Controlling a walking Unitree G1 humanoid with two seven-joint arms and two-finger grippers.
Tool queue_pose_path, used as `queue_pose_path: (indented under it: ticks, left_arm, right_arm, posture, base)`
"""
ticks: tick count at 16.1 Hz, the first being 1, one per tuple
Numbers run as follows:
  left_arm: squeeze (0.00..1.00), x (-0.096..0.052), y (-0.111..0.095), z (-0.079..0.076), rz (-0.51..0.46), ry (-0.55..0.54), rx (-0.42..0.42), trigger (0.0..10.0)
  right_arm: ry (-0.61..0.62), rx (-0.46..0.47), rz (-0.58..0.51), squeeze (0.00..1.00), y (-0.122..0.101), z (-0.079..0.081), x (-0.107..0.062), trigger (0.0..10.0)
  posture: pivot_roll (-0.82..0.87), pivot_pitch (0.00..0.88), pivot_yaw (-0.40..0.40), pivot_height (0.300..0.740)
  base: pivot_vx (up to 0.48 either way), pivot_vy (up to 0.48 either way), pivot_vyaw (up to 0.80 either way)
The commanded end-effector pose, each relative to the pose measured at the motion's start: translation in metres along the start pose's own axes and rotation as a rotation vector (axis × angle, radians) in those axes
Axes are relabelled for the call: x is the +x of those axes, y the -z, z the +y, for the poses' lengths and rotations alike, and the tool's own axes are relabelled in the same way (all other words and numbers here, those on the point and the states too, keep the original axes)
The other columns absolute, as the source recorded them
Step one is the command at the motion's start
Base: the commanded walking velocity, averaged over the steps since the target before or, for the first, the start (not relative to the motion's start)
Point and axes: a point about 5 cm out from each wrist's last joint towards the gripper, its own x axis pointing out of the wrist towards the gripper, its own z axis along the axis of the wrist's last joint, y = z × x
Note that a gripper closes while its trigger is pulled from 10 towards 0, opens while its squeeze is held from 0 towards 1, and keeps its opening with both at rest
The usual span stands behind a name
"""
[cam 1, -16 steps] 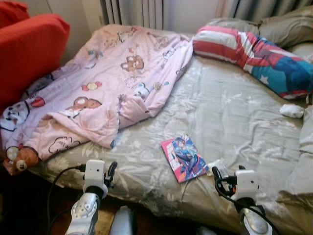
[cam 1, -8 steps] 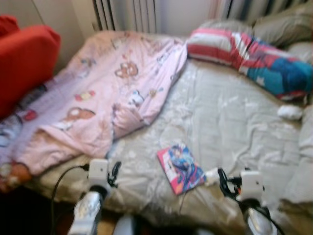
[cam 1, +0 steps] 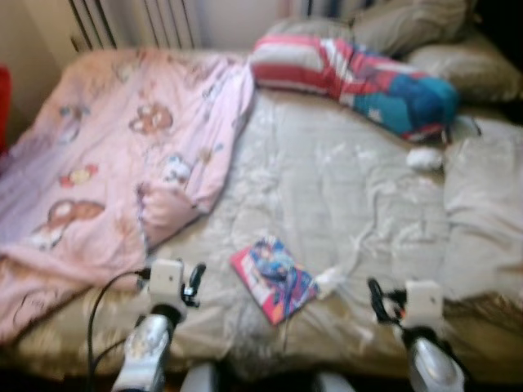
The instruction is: Clean up the room
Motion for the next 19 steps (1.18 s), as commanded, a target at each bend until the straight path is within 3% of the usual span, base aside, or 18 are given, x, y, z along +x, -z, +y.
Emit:
queue_pose_path:
  ticks: [1,8,13,14,17,18,19]
  left_arm:
    - [0.00,0.001,-0.003,-0.001,-0.003,0.017,-0.002,10.0]
    - [0.00,-0.001,-0.006,-0.005,-0.002,0.046,0.001,10.0]
    - [0.00,-0.004,-0.016,-0.011,-0.028,0.079,-0.004,10.0]
    - [0.00,-0.004,-0.019,-0.012,-0.038,0.085,-0.006,10.0]
    - [0.00,0.000,-0.037,-0.015,-0.086,0.101,-0.012,10.0]
    - [0.00,0.002,-0.048,-0.016,-0.113,0.109,-0.011,10.0]
    - [0.00,0.001,-0.057,-0.017,-0.135,0.113,-0.008,10.0]
  right_arm:
    - [0.003,0.023,0.031,0.00,0.003,0.001,0.002,10.0]
    - [-0.064,-0.014,0.021,0.00,-0.010,0.011,0.018,10.0]
    - [-0.056,0.042,0.034,0.00,-0.019,0.011,0.029,10.0]
    - [-0.054,0.059,0.036,1.00,-0.019,0.011,0.031,10.0]
    - [-0.056,0.073,0.050,1.00,-0.027,0.014,0.040,10.0]
    - [-0.053,0.076,0.051,0.00,-0.032,0.014,0.045,10.0]
    - [-0.054,0.080,0.043,0.00,-0.037,0.014,0.048,10.0]
  posture:
    - [0.01,0.194,0.029,0.636]
    - [0.03,0.251,0.030,0.636]
    - [0.05,0.340,0.043,0.636]
    - [0.06,0.356,0.047,0.636]
    - [0.08,0.392,0.057,0.636]
    - [0.09,0.411,0.060,0.636]
    - [0.11,0.433,0.065,0.636]
  base:
    - [0.000,0.000,0.00]
    - [0.000,0.000,0.00]
    - [0.000,0.000,0.00]
    - [0.000,0.000,0.00]
    - [0.000,0.000,0.00]
    - [0.000,0.000,0.00]
    - [0.000,0.000,0.00]
